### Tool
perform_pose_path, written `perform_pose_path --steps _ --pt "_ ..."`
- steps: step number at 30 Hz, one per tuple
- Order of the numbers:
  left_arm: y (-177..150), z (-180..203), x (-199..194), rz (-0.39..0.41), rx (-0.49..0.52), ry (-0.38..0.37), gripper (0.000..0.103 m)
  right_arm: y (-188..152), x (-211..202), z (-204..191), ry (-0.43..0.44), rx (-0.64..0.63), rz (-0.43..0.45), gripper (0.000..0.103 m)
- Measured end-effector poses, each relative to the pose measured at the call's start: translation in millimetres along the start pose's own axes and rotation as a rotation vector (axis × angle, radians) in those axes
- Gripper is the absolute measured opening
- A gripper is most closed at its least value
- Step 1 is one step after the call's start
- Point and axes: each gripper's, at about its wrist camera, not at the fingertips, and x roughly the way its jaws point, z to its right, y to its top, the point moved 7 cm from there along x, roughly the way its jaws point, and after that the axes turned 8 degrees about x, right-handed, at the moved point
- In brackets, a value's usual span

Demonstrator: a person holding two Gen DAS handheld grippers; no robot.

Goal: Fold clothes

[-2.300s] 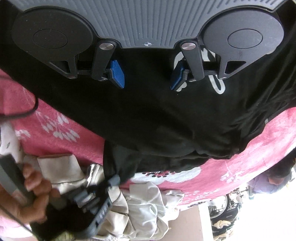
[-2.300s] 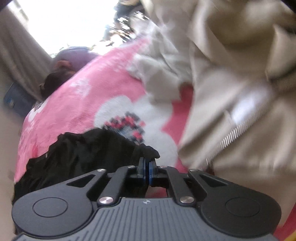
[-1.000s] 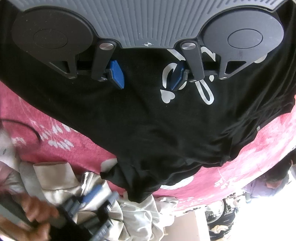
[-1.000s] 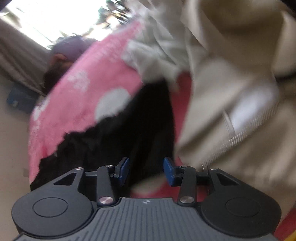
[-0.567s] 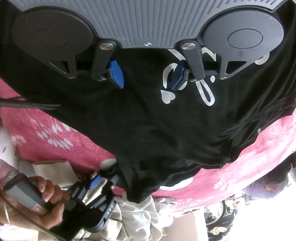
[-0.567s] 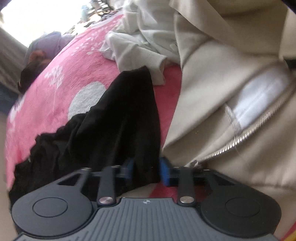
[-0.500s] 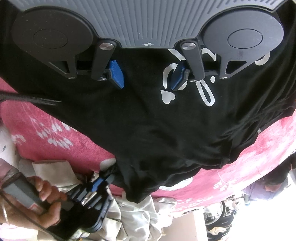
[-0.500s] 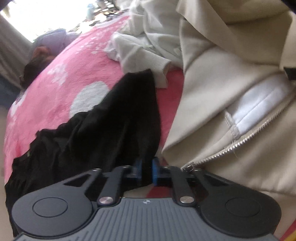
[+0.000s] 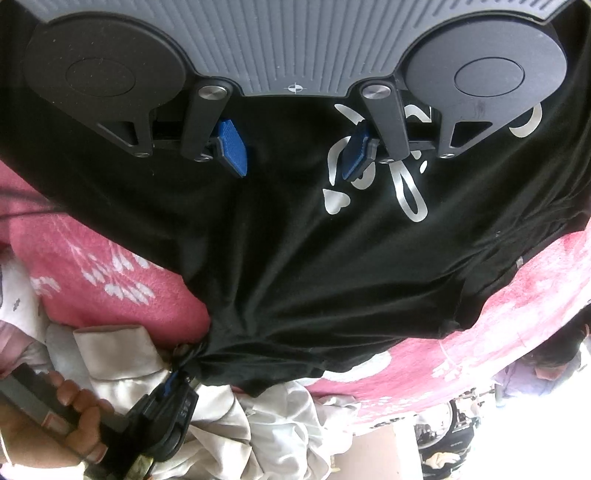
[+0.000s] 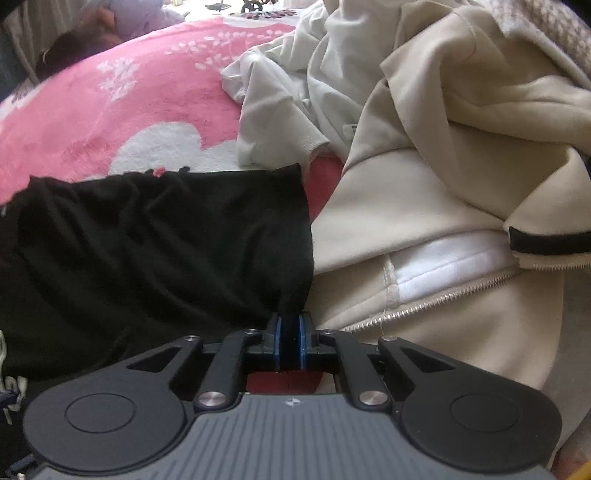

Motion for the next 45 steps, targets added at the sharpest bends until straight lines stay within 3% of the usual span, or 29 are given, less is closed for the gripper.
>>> perform_pose_path --steps 2,4,6,8,14,20,23,26,31,36,39,42,44,45 --pt "-1 -1 0 0.002 -0.002 -0.002 0.057 0 -4 -1 -0.020 -0.027 0.036 0.021" --pt "-1 -2 -1 0.005 -0.004 -0.008 0.057 3 -20 0 -0.051 -0.061 0.108 0.040" --pt "-1 -3 -3 0.007 -0.007 -0.014 0.057 7 -38 3 -0.073 -0.087 0.183 0.040" --pt "-1 -6 -6 0.011 -0.017 -0.017 0.057 13 -54 5 -0.041 -0.073 0.246 0.040" --pt "-9 -35 -33 0.037 -0.063 0.002 0.057 30 -64 -39 0.176 -0.087 0.312 0.040" --pt "-26 -130 -70 0.007 -0.201 0.190 0.057 42 -40 -126 0.436 -0.160 0.254 0.040" --pt "-23 -184 -74 -0.026 -0.260 0.305 0.057 48 -22 -166 0.490 -0.187 0.224 0.040" --pt "-11 -232 -53 -0.084 -0.326 0.378 0.058 57 -3 -197 0.525 -0.173 0.179 0.040" --pt "0 -284 3 -0.197 -0.461 0.408 0.058 72 26 -240 0.503 -0.229 0.131 0.043" --pt "-4 -300 33 -0.220 -0.496 0.381 0.057 83 54 -256 0.468 -0.249 0.044 0.043" --pt "-7 -303 36 -0.192 -0.512 0.372 0.056 86 59 -266 0.481 -0.277 0.020 0.043" --pt "-7 -305 37 -0.164 -0.527 0.368 0.042 86 64 -278 0.494 -0.312 0.009 0.043" --pt "-4 -305 38 -0.157 -0.513 0.377 0.022 82 71 -286 0.464 -0.349 -0.013 0.027" --pt "-2 -304 38 -0.157 -0.506 0.390 0.014 80 73 -288 0.442 -0.365 -0.009 0.010"
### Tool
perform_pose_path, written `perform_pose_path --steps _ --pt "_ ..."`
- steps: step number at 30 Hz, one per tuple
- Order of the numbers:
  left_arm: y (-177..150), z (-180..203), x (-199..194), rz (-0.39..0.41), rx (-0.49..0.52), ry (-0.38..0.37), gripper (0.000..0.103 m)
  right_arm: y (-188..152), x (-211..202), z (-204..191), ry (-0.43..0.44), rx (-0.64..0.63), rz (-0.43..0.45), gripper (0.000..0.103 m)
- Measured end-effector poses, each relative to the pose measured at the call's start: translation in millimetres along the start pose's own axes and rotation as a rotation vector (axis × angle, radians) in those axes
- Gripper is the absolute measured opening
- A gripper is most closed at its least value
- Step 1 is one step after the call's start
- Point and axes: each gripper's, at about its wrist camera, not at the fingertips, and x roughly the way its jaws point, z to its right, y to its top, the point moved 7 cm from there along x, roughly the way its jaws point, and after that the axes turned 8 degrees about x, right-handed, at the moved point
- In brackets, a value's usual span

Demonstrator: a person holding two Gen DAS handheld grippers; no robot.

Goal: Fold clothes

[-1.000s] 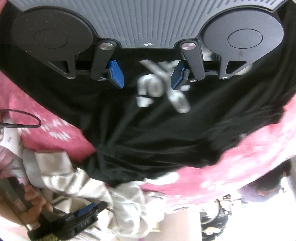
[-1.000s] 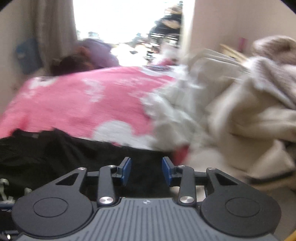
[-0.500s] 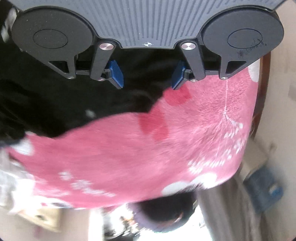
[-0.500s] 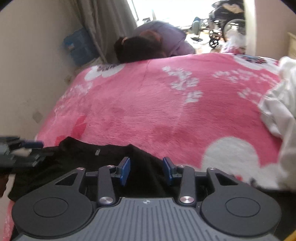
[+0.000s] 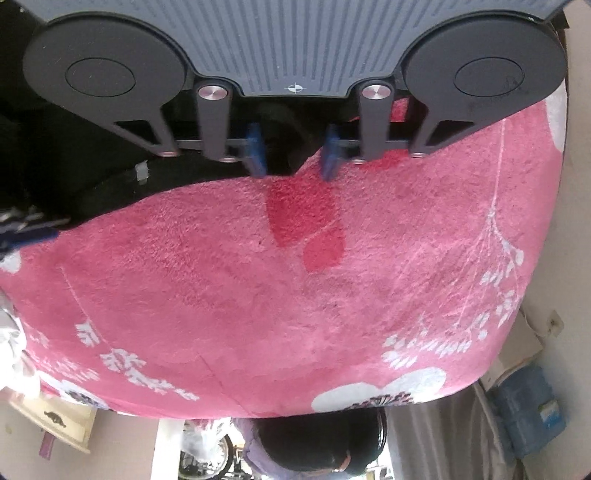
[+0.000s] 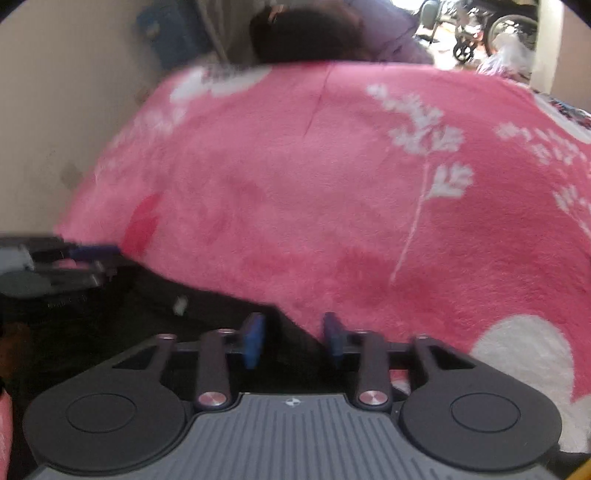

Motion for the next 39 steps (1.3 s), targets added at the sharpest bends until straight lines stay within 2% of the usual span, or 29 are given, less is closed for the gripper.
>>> perform_pose_path --steps 2,6,9,17,20,21,22,23,24,25,26,28,31,34,36,39 --pt "1 2 -3 0.017 0.007 0.018 0.004 2 -4 -3 -0.019 -0.019 0.050 0.008" --pt "8 -4 -19 0.112 -0.027 0.061 0.003 10 -18 -3 -0.039 0.007 0.173 0.007" --pt "10 -11 -21 0.133 -0.072 0.089 0.003 13 -17 -1 -0.051 0.033 0.216 0.007" --pt "7 -6 -1 0.125 -0.076 0.166 0.003 12 10 15 -0.044 0.148 0.250 0.007" --pt "3 -2 10 0.097 -0.045 0.181 0.005 14 14 27 0.028 0.251 0.241 0.007" --pt "3 -1 11 0.096 -0.030 0.189 0.006 16 14 32 0.057 0.291 0.236 0.010" --pt "4 -1 9 0.096 -0.018 0.195 0.008 18 12 38 0.093 0.339 0.224 0.018" --pt "4 -1 8 0.095 -0.005 0.201 0.014 21 8 44 0.134 0.394 0.206 0.025" --pt "5 -2 7 0.095 0.007 0.207 0.020 24 1 51 0.163 0.432 0.211 0.042" --pt "6 -3 5 0.099 0.009 0.211 0.037 28 -10 57 0.184 0.458 0.232 0.051" --pt "8 -8 0 0.114 -0.009 0.207 0.048 30 -25 63 0.194 0.462 0.258 0.053" --pt "11 -16 -10 0.156 -0.052 0.207 0.054 34 -58 77 0.201 0.440 0.318 0.053" --pt "15 -23 -25 0.194 -0.090 0.237 0.055 27 -99 97 0.120 0.366 0.320 0.053" --pt "19 -9 -41 0.237 -0.064 0.221 0.055 2 -120 112 -0.015 0.239 0.257 0.053" --pt "19 22 -50 0.259 0.034 0.145 0.055 -17 -126 120 -0.089 0.158 0.205 0.053" --pt "13 77 -60 0.259 0.183 0.004 0.055 -37 -123 127 -0.146 0.092 0.154 0.053"
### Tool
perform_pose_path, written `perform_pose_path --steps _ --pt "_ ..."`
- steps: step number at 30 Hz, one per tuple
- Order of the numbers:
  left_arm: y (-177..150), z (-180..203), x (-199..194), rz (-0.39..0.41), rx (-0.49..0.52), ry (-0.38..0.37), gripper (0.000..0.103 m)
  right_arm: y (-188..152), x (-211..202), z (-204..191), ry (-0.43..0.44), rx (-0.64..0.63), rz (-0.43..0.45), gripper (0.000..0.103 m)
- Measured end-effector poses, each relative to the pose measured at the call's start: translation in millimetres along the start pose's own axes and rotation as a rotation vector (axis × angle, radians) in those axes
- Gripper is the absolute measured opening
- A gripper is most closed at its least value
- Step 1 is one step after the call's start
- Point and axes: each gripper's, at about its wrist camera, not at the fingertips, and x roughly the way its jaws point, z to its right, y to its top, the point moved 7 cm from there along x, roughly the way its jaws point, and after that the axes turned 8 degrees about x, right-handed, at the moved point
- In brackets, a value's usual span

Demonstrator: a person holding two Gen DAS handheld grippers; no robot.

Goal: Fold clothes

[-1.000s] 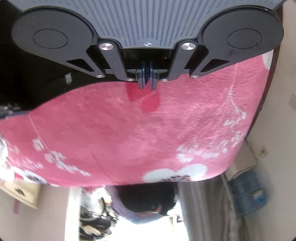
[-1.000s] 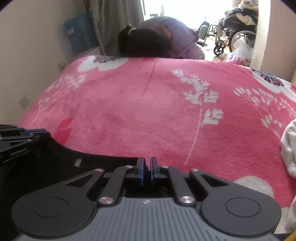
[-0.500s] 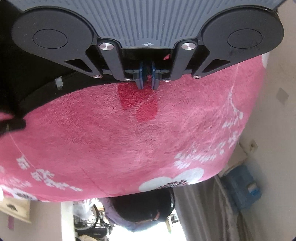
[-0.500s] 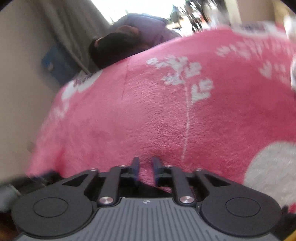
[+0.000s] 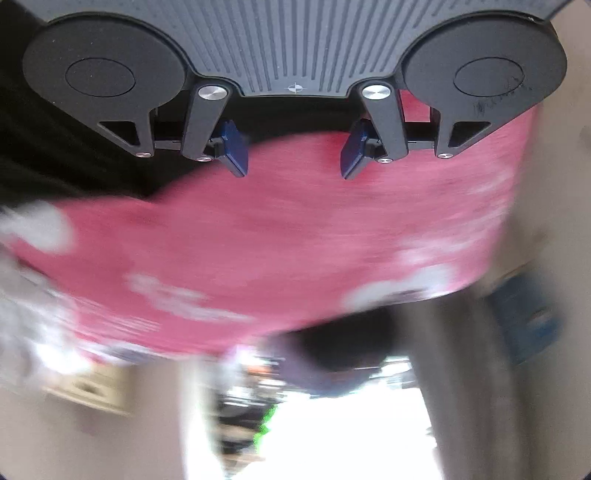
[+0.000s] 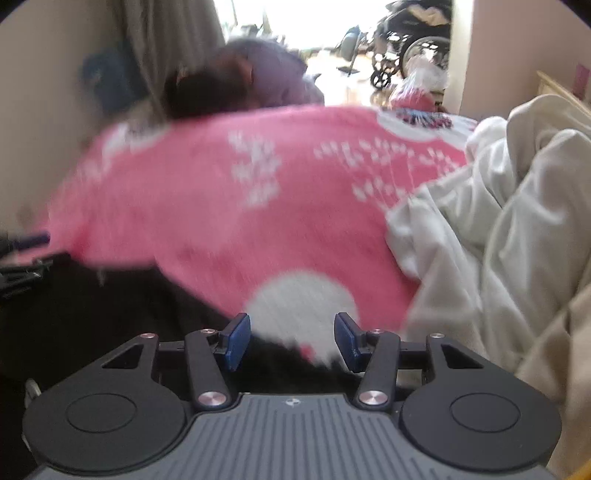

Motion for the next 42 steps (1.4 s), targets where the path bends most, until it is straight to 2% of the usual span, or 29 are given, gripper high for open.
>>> perform_pose_path --steps 2,5,8,11,14,17,19,20,22,24,26,30,32,33,34,38,42 --pt "1 38 -5 -0.004 0.077 -0.092 0.055 -5 3 1 0.016 0.005 -0.006 0.053" --pt "-5 84 -4 -0.014 0.188 -0.138 0.055 -7 13 -10 0.048 -0.035 -0.010 0.052" --pt "-10 108 3 -0.028 0.230 -0.139 0.055 -9 25 -7 0.018 -0.071 -0.037 0.052" --pt "-16 113 14 -0.064 0.226 -0.112 0.055 -12 31 -2 0.044 -0.056 -0.047 0.049" --pt "-18 111 17 -0.073 0.218 -0.110 0.056 -18 38 -3 0.075 -0.073 -0.065 0.030" --pt "-20 108 17 -0.071 0.228 -0.100 0.056 -25 47 -6 0.100 -0.094 -0.102 0.023" --pt "-20 107 17 -0.074 0.226 -0.097 0.056 -31 52 -11 0.045 -0.165 -0.108 0.004" --pt "-21 106 18 -0.075 0.224 -0.096 0.056 -34 54 -13 -0.001 -0.212 -0.095 0.000" --pt "-20 107 17 -0.076 0.229 -0.090 0.056 -35 55 -17 -0.065 -0.261 -0.061 0.000" --pt "-20 109 17 -0.076 0.235 -0.082 0.056 -31 59 -14 -0.166 -0.293 -0.020 0.000" --pt "-21 109 17 -0.077 0.237 -0.076 0.056 -26 62 -5 -0.231 -0.287 0.001 0.000" --pt "-21 110 18 -0.082 0.229 -0.071 0.056 -13 41 20 -0.182 -0.112 0.046 0.001" --pt "-22 109 19 -0.083 0.222 -0.072 0.056 -7 23 37 -0.149 -0.008 0.062 0.008" --pt "-22 109 19 -0.083 0.223 -0.073 0.056 -6 14 47 -0.133 0.047 0.052 0.022" --pt "-22 109 19 -0.082 0.223 -0.074 0.056 -6 7 57 -0.117 0.101 0.034 0.032" --pt "-22 108 19 -0.085 0.213 -0.080 0.056 -18 -24 92 -0.120 0.258 -0.032 0.035" --pt "-22 108 20 -0.095 0.203 -0.078 0.056 -36 -30 112 -0.125 0.387 -0.105 0.036"
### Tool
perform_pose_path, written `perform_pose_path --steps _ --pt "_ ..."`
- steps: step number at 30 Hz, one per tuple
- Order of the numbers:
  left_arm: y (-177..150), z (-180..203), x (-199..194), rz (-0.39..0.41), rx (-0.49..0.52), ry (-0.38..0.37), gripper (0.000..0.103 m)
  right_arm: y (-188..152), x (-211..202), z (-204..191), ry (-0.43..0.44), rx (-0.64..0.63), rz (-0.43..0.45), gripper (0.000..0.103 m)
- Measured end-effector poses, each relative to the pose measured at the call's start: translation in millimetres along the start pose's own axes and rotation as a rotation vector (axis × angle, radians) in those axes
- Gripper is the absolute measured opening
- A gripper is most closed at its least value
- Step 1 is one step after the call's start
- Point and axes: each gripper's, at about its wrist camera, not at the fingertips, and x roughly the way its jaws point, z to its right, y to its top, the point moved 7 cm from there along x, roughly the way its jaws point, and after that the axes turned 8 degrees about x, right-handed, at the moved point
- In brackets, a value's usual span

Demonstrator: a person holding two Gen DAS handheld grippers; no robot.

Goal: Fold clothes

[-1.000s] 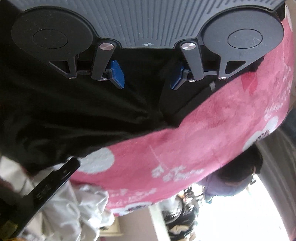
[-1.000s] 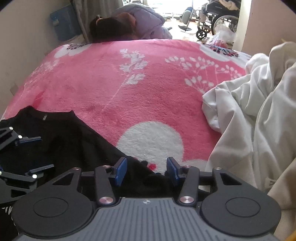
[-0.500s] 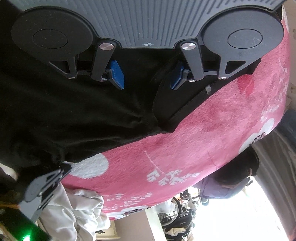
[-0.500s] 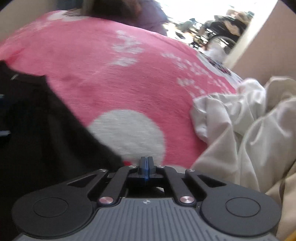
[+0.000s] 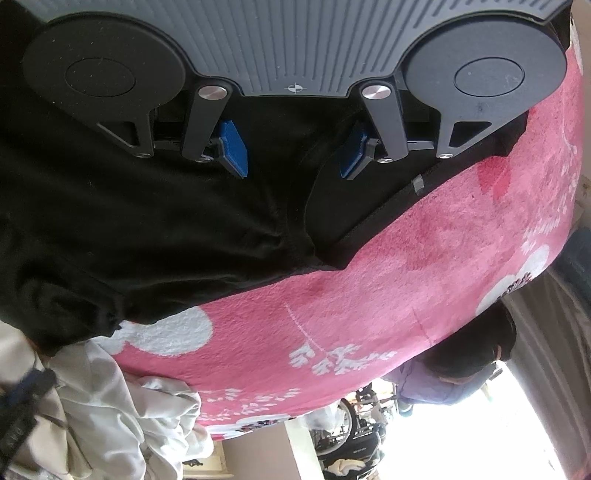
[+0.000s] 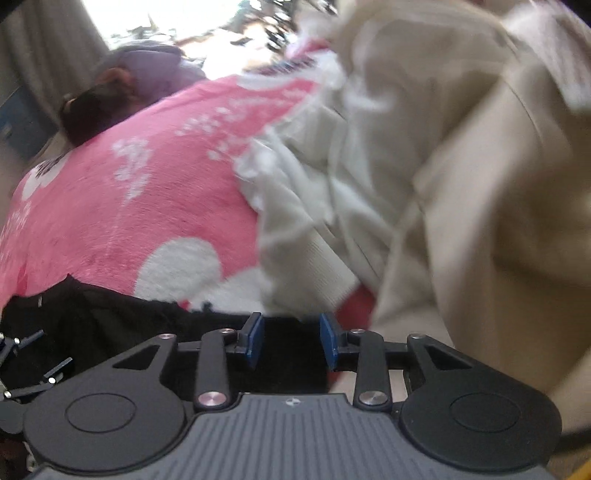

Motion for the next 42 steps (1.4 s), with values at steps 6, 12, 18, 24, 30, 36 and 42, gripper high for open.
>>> perform_pose_path --steps 6,12,18,24,30,36,42 --pt "0 0 0 -0.008 -0.010 0.006 0.056 -6 28 14 0.019 0.113 -0.043 0.036" --pt "-1 0 0 -0.009 -0.017 0.007 0.056 -14 40 8 -0.013 0.039 -0.013 0.003" --pt "-2 -1 0 -0.010 -0.026 0.001 0.057 -9 14 16 -0.122 -0.023 0.111 0.002" --pt "-2 -1 0 -0.013 -0.027 0.004 0.057 -14 30 20 -0.189 -0.059 0.121 0.003" --pt "-2 -2 1 -0.012 -0.030 0.001 0.057 -12 23 24 -0.158 -0.028 0.181 0.022" --pt "-3 -2 1 -0.007 -0.031 -0.001 0.057 -30 -31 27 0.006 0.062 0.159 0.034" --pt "-3 -3 1 -0.009 -0.043 0.001 0.057 -76 -34 20 0.092 0.135 -0.049 0.034"
